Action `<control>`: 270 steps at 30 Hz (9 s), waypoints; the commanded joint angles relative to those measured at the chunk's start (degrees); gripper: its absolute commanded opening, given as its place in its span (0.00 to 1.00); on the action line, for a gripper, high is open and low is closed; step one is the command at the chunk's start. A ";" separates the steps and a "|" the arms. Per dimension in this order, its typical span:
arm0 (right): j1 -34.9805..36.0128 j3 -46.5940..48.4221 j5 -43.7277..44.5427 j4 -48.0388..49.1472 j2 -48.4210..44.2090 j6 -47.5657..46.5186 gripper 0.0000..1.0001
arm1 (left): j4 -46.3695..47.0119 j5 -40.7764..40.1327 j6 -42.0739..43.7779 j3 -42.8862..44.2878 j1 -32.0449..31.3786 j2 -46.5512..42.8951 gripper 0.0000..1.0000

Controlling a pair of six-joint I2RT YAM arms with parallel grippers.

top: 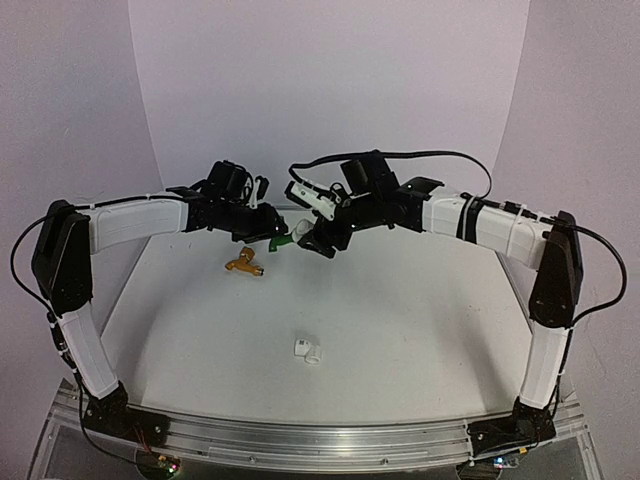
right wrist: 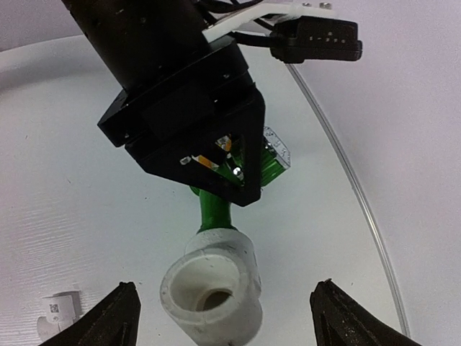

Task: Install the water faucets
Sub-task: Screw the water faucet onto the adaptor, then place the pipe with the faucet installed at the center of the board.

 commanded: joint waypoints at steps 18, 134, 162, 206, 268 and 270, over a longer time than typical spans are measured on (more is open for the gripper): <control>1.64 5.34 24.77 4.45 5.59 44.20 0.04 | 1.76 -5.31 -1.51 2.84 -0.10 -2.37 0.00; -4.26 3.29 -11.31 7.87 0.65 34.64 0.98 | 2.25 -8.71 -1.78 -0.03 -0.01 -6.14 0.00; 4.77 11.30 9.67 5.18 10.74 37.99 0.08 | 1.08 -9.54 -2.31 0.84 0.00 -5.91 0.00; -16.30 -37.43 1.47 35.15 -13.25 85.16 0.00 | 4.83 -9.22 -2.93 -3.98 3.75 -15.06 1.00; -35.44 -36.18 5.54 -8.31 -22.55 53.26 0.98 | -21.32 -15.38 14.74 15.14 12.91 14.35 0.98; -35.44 -36.59 3.71 -7.45 -23.67 53.19 0.98 | -21.85 -15.29 15.07 15.96 13.08 15.09 0.98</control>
